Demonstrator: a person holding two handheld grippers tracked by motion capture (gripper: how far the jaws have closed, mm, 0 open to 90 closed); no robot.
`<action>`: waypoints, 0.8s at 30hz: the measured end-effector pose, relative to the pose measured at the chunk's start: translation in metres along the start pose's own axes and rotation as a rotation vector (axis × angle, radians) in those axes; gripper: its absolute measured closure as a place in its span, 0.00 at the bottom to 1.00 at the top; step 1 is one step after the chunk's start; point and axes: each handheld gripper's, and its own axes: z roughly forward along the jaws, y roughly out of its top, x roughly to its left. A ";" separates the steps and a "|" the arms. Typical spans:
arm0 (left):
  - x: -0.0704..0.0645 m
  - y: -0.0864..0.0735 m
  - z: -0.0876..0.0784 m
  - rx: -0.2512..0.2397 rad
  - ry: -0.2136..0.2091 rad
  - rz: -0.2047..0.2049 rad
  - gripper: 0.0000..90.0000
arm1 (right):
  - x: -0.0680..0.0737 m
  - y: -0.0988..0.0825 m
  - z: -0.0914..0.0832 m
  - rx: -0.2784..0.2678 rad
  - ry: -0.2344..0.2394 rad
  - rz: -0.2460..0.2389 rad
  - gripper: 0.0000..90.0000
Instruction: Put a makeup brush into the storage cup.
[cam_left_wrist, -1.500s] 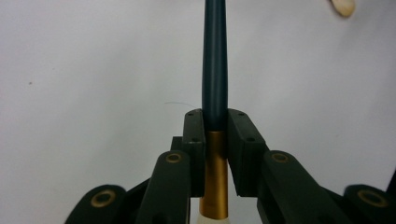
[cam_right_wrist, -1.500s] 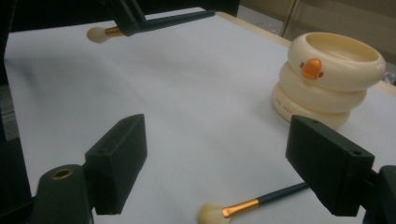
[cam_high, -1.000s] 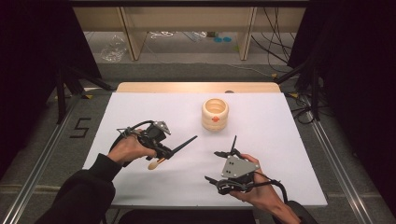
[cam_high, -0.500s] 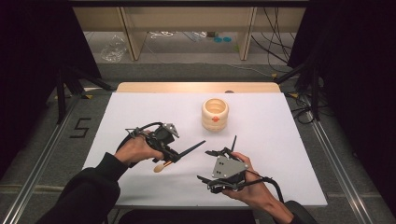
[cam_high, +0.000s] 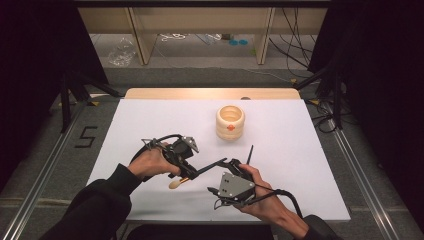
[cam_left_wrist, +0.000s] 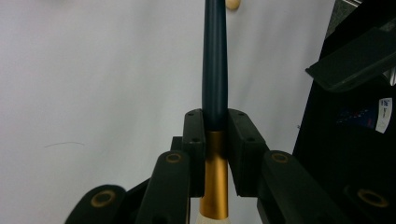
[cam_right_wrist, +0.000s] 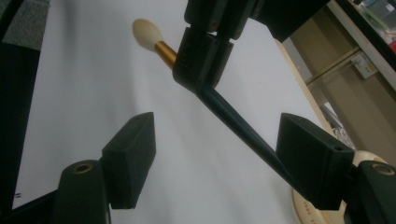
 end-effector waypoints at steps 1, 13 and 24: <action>0.000 0.000 0.000 0.001 -0.004 0.001 0.87 | 0.001 0.001 0.001 0.006 0.000 -0.024 0.33; -0.005 0.005 -0.001 0.027 -0.027 0.022 0.87 | -0.001 0.007 0.013 0.047 -0.023 -0.197 0.41; -0.009 0.007 -0.001 0.034 -0.043 0.028 0.87 | 0.005 0.008 0.016 0.106 -0.062 -0.311 0.50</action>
